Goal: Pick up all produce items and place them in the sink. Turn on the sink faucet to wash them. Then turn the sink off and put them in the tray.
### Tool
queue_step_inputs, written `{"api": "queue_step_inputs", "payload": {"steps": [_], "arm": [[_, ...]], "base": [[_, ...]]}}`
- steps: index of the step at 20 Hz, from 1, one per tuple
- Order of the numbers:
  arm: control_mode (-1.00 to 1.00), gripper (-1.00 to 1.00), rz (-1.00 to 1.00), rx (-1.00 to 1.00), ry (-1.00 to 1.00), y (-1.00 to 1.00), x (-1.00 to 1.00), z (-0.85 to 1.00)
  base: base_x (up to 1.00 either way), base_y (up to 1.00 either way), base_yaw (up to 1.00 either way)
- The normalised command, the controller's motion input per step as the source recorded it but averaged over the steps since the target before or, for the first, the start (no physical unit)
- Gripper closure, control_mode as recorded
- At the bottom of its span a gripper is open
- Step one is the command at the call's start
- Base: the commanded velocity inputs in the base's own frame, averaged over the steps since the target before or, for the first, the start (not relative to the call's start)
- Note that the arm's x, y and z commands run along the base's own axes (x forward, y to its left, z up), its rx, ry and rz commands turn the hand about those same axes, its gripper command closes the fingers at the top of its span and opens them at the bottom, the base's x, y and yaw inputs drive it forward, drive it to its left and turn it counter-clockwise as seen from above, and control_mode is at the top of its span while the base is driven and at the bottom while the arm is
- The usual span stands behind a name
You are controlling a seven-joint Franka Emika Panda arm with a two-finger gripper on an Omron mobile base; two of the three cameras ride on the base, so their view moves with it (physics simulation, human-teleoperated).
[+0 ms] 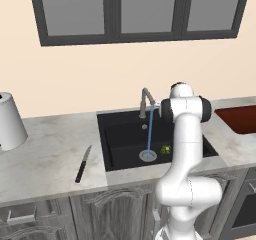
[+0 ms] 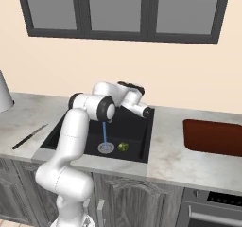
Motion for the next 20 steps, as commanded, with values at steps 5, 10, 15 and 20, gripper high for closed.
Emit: {"api": "queue_step_inputs", "payload": {"steps": [5, 10, 15, 20], "arm": [[-1.0, 1.0, 0.0, 0.04, 0.07, -0.47, 0.0, -0.38], [-1.0, 1.0, 0.0, 0.02, 0.02, -0.21, 0.0, -0.14], [-1.0, 1.0, 0.0, 0.0, 0.0, 0.0, 0.0, 0.0], [-1.0, 1.0, 0.0, 0.0, 0.0, 0.0, 0.0, 0.0]], "base": [[0.0, 0.0, 0.0], [0.0, 0.0, 0.0], [0.0, 0.0, 0.0], [0.0, 0.0, 0.0]]}}
